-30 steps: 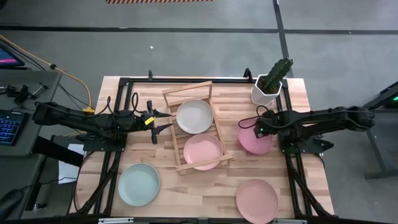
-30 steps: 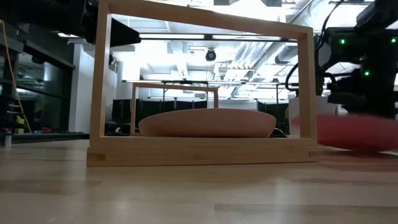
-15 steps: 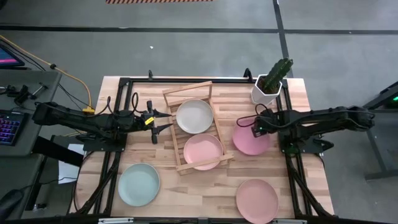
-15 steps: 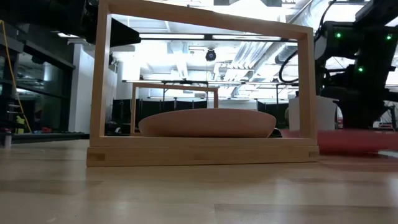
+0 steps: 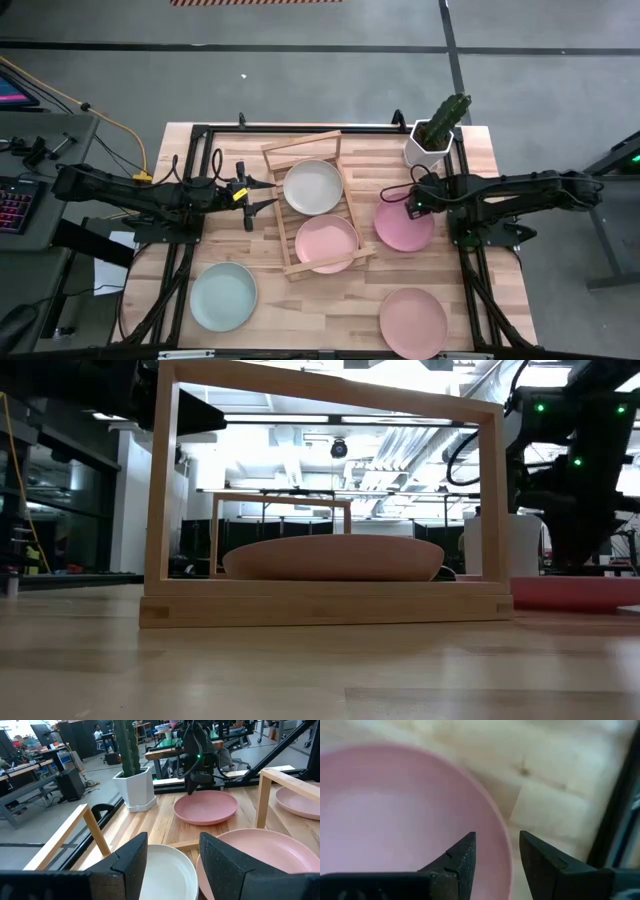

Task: Place and stack plates onto a shelf
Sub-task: Stack the top pink plate on top of the pink plate on the shelf

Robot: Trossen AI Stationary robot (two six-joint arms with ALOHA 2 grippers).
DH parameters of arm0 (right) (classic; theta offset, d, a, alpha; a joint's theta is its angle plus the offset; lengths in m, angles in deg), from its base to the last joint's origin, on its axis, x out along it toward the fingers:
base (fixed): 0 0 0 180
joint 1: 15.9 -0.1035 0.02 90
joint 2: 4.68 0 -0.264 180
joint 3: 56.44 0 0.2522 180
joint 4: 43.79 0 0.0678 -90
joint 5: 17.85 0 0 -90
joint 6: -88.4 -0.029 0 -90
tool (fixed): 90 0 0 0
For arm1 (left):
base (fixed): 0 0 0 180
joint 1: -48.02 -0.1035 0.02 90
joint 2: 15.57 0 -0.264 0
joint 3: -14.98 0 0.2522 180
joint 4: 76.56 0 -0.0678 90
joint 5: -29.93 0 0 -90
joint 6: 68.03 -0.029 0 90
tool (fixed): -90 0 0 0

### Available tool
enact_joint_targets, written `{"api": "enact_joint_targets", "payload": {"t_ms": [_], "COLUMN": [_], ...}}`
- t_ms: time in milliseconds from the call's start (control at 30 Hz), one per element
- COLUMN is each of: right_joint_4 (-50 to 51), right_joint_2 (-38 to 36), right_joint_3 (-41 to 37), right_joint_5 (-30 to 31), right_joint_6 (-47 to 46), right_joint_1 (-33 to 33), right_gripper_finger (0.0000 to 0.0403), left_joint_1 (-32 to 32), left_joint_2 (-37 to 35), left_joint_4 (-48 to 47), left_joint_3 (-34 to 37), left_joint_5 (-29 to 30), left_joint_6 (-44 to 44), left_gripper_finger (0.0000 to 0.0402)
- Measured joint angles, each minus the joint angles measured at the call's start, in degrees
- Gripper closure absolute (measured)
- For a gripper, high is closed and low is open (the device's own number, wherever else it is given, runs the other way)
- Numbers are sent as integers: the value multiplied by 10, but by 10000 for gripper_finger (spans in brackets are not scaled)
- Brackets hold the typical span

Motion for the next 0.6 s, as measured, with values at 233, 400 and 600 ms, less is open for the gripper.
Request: {"api": "enact_joint_targets", "payload": {"t_ms": [233,400,600], "right_joint_4": [-25,-62,-73], "right_joint_2": [0,0,0], "right_joint_3": [-40,-51,-51], "right_joint_5": [-24,-42,-42], "right_joint_6": [-1,3,18], "right_joint_1": [0,0,0], "right_gripper_finger": [269,269,277], "left_joint_1": [0,0,0], "left_joint_2": [0,0,0], "left_joint_4": [0,0,0], "left_joint_3": [0,0,0], "left_joint_5": [0,0,0], "left_joint_6": [0,2,9], "left_gripper_finger": [232,232,232]}}
